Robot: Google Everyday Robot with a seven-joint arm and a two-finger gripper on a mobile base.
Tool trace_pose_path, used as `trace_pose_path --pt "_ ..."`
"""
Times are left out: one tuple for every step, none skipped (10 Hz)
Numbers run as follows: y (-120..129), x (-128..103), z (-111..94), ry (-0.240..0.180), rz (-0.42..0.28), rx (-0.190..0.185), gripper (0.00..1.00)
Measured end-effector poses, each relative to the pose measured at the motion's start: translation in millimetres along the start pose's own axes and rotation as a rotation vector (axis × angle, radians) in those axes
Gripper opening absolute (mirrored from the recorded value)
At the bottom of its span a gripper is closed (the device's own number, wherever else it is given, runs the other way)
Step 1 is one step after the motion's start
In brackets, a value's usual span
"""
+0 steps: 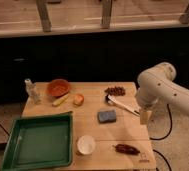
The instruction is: Place sponge in tray
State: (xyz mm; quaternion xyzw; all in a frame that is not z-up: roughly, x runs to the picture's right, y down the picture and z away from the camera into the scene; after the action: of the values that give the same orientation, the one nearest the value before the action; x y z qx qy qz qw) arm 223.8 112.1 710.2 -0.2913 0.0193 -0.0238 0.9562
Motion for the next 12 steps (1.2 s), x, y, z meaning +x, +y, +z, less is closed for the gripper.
trace_pose_path --pt "-1 -2 3 -0.002 -0.010 -0.003 0.80" --pt "-1 -2 15 -0.004 -0.026 -0.007 0.80" --pt "-3 -10 24 -0.011 -0.044 -0.009 0.80" --pt "-7 -19 32 -0.015 -0.064 -0.009 0.80" --pt "-9 -25 39 -0.015 -0.078 -0.011 0.80" --pt "-11 -30 43 -0.016 -0.087 -0.011 0.80" --pt "-14 -35 47 -0.015 -0.099 -0.012 0.80" --pt "-16 -38 52 -0.017 -0.111 -0.014 0.80" --pt "-16 -37 58 -0.017 -0.116 -0.017 0.80" --pt "-18 -40 66 -0.020 -0.128 -0.018 0.80" --pt "-21 -46 73 -0.024 -0.142 -0.020 0.80" --pt "-22 -50 78 -0.027 -0.151 -0.022 0.80"
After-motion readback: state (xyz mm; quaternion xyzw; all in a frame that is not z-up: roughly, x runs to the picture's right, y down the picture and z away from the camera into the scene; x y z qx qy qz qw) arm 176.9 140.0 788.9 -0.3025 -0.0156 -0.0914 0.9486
